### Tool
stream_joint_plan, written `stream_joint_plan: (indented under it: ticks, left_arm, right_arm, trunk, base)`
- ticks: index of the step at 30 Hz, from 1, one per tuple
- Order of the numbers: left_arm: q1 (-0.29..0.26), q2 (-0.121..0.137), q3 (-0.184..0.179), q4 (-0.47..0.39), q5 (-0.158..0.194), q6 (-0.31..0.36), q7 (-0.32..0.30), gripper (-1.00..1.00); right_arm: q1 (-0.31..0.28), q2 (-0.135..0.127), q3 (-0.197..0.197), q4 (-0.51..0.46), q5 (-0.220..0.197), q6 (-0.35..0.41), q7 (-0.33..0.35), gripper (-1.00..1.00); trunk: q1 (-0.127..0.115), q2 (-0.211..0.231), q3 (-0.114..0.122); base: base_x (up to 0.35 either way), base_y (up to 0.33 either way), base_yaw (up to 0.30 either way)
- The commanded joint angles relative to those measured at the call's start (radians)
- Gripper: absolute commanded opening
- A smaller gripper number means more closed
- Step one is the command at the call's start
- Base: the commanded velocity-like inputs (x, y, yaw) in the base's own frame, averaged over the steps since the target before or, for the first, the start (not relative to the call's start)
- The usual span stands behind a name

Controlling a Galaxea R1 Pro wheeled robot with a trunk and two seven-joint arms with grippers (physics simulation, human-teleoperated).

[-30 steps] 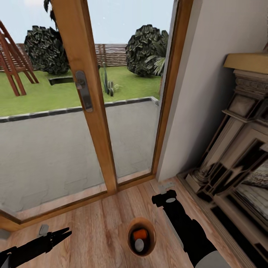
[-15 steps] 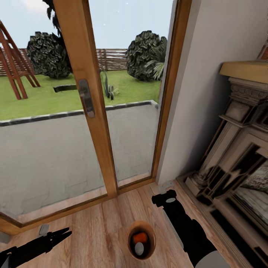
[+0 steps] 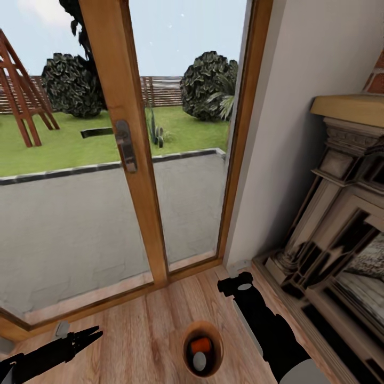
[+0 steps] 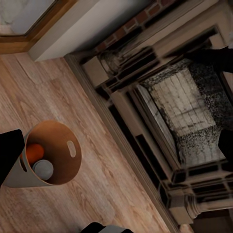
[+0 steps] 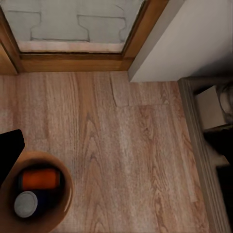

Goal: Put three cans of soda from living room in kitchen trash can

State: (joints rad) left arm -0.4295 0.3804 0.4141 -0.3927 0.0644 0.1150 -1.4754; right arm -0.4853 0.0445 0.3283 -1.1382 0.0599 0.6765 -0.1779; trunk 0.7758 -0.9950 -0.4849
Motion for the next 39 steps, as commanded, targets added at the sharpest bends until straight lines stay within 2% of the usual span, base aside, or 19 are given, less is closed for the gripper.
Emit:
stream_joint_plan:
  ticks: [1,39]
  left_arm:
    - [0.000,0.000,0.000,0.000,0.000,0.000,0.000,1.00]
    - [0.000,0.000,0.000,0.000,0.000,-0.001,0.000,1.00]
  right_arm:
    - [0.000,0.000,0.000,0.000,0.000,0.000,0.000,1.00]
    - [0.000,0.000,0.001,0.000,0.000,0.000,0.000,1.00]
  trunk:
    - [0.000,0.000,0.002]
    - [0.000,0.000,0.065]
  base:
    - [0.000,0.000,0.000]
    - [0.000,0.000,0.000]
